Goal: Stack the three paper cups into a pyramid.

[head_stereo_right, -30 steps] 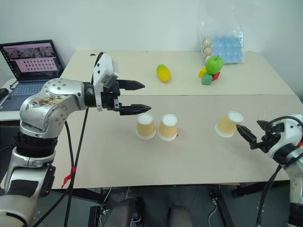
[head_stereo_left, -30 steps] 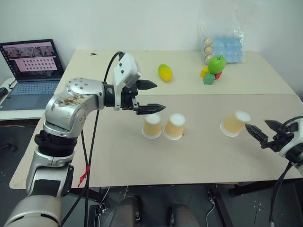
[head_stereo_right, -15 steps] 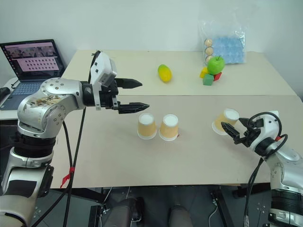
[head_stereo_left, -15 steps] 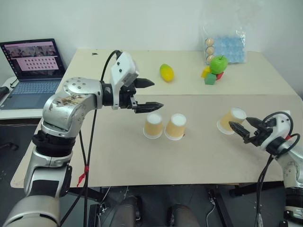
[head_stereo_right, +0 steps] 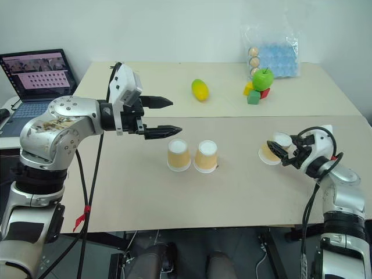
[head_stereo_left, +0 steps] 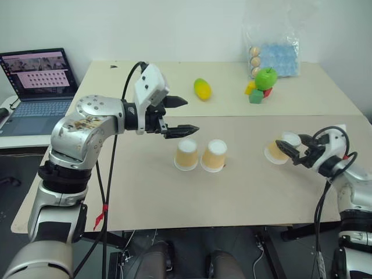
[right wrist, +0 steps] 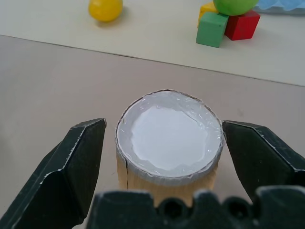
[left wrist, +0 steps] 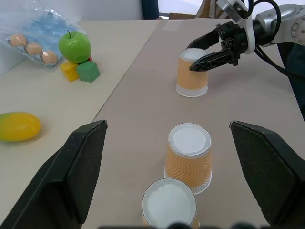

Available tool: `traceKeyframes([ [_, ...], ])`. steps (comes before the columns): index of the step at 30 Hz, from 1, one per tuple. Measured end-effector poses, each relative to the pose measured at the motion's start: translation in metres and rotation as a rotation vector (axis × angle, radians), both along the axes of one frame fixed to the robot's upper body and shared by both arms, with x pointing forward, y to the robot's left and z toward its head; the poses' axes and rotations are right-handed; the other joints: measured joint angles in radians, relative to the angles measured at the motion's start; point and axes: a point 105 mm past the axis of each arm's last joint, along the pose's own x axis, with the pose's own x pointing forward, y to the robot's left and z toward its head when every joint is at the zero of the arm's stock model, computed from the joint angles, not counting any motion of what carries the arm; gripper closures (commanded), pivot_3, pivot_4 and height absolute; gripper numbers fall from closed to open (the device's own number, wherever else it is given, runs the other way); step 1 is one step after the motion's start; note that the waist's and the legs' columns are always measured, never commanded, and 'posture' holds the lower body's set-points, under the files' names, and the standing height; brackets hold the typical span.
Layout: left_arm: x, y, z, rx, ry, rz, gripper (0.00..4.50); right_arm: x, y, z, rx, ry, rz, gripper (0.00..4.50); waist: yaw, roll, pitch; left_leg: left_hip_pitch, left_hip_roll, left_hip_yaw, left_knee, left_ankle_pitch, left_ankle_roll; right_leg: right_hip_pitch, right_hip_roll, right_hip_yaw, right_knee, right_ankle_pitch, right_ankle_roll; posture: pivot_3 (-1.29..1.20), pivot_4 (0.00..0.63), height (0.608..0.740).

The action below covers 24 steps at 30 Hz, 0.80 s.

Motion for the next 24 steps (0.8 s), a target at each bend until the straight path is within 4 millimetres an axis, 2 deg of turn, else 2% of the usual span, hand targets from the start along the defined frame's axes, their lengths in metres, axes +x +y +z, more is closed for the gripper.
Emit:
traceKeyframes([
  [3,0.0,0.0,0.0,0.0,-0.005,0.005,0.0,0.003,0.001,-0.001,-0.013,0.002,0.007,1.72,-0.002,0.0,0.0,0.0,0.0,0.0,0.0,0.0,0.0,0.0,0.0,0.0,0.0,0.0,0.0,0.0,0.15,0.74],
  [8,0.0,0.001,-0.001,-0.001,-0.002,0.014,0.0,0.003,0.001,-0.001,-0.02,-0.003,0.011,1.78,-0.003,0.0,0.0,0.0,0.0,0.0,0.0,0.0,0.0,0.0,-0.001,0.0,0.0,0.0,0.0,0.0,0.15,0.74],
  [11,0.0,0.001,-0.001,-0.001,0.001,0.016,0.0,0.003,0.005,0.007,-0.041,-0.013,0.035,1.78,-0.003,0.002,0.001,0.0,0.0,0.001,0.0,0.0,0.0,0.0,-0.002,0.001,0.0,0.0,0.0,0.0,0.15,0.74],
  [15,-0.001,0.002,-0.003,0.004,0.012,0.012,0.0,-0.002,0.018,0.044,-0.124,-0.059,0.119,1.78,-0.002,0.004,0.003,0.0,0.0,0.001,-0.001,0.0,0.0,-0.001,-0.002,0.001,0.0,0.0,0.0,0.0,0.15,0.74],
  [18,-0.006,0.005,-0.007,0.017,0.036,-0.012,0.0,-0.009,0.043,0.089,-0.207,-0.107,0.229,1.78,-0.007,0.006,0.004,0.0,0.001,0.002,-0.001,0.0,0.0,-0.002,-0.002,0.002,0.0,0.0,0.0,0.0,0.15,0.74],
  [20,-0.011,0.008,-0.01,0.034,0.049,-0.031,0.0,-0.016,0.061,0.109,-0.251,-0.123,0.309,1.78,-0.009,0.006,0.004,0.001,0.001,0.002,-0.002,0.0,0.0,-0.002,-0.002,0.002,0.0,0.0,0.0,0.0,0.15,0.74],
  [24,-0.016,0.016,-0.019,0.074,0.079,-0.03,0.0,-0.026,0.094,0.125,-0.311,-0.097,0.463,1.78,-0.012,0.006,0.004,0.001,0.001,0.002,-0.003,-0.002,0.003,-0.002,-0.004,0.001,0.0,0.0,0.0,0.0,0.15,0.74],
])
